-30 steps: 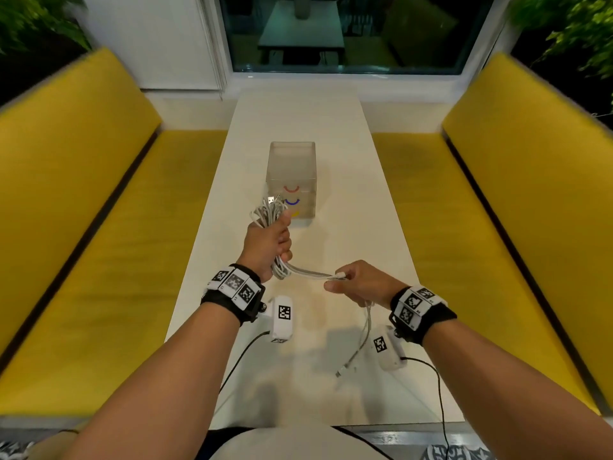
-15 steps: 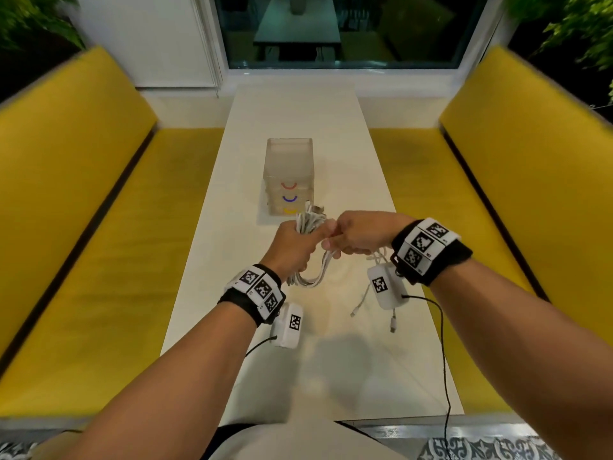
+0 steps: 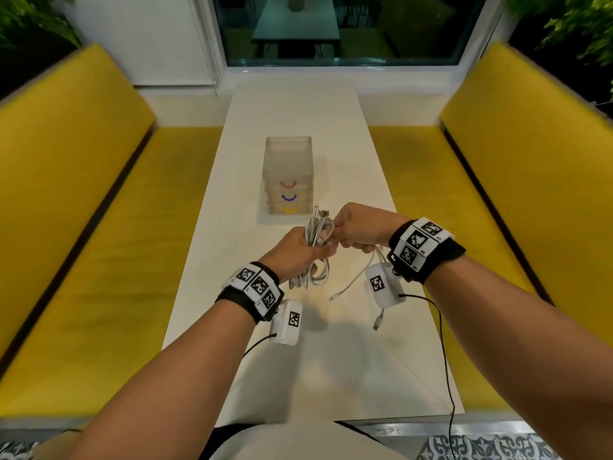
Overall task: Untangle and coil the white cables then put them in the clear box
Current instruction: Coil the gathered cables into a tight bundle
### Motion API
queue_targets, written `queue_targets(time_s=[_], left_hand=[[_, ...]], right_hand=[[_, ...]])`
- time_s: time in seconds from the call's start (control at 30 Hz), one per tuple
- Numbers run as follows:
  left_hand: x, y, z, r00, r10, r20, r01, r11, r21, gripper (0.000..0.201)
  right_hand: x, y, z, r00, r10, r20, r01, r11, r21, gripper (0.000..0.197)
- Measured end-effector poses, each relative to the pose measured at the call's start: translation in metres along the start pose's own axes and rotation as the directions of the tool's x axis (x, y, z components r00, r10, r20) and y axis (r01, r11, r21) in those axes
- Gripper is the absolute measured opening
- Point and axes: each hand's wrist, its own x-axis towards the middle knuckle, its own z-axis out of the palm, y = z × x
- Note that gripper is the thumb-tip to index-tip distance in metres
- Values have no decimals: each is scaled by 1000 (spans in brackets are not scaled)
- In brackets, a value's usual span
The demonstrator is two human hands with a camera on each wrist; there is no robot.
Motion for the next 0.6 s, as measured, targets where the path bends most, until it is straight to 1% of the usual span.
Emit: queue_targets(time_s=[0.03, 0.1, 0.2, 0.27, 0.33, 0.43, 0.5, 0.6], left_hand=[[0, 0, -1, 1000, -3, 17, 3, 1000, -6, 22], [-2, 0, -2, 999, -2, 50, 3, 1000, -11, 16], [-4, 0, -4, 1000, -10, 26, 10, 1000, 24, 8], [-5, -3, -5, 1000, -10, -22, 10, 1000, 17, 7], [-6, -5, -7, 998, -13, -64, 13, 1000, -1, 11], [-8, -5, -8, 995, -50, -84, 44, 996, -77, 11], [-10, -5, -8, 995, -71, -66, 62, 991, -122, 10], [-12, -6, -9, 994, -92, -62, 86, 992, -94, 13]], right_hand=[[-1, 1, 0, 1000, 6, 25, -6, 1000, 14, 33], [-2, 1, -2, 997, 18, 72, -20, 999, 30, 29], [-2, 5, -6, 996, 54, 77, -57, 998, 36, 30], [0, 9, -8, 996, 78, 50, -80, 996, 37, 35], [1, 13, -10, 994, 104, 43, -105, 994, 41, 47], [3, 22, -9, 991, 125, 53, -129, 988, 80, 55], [3, 28, -8, 987, 138, 77, -147, 981, 123, 58], [4, 37, -8, 977, 180, 115, -197, 968, 153, 54]])
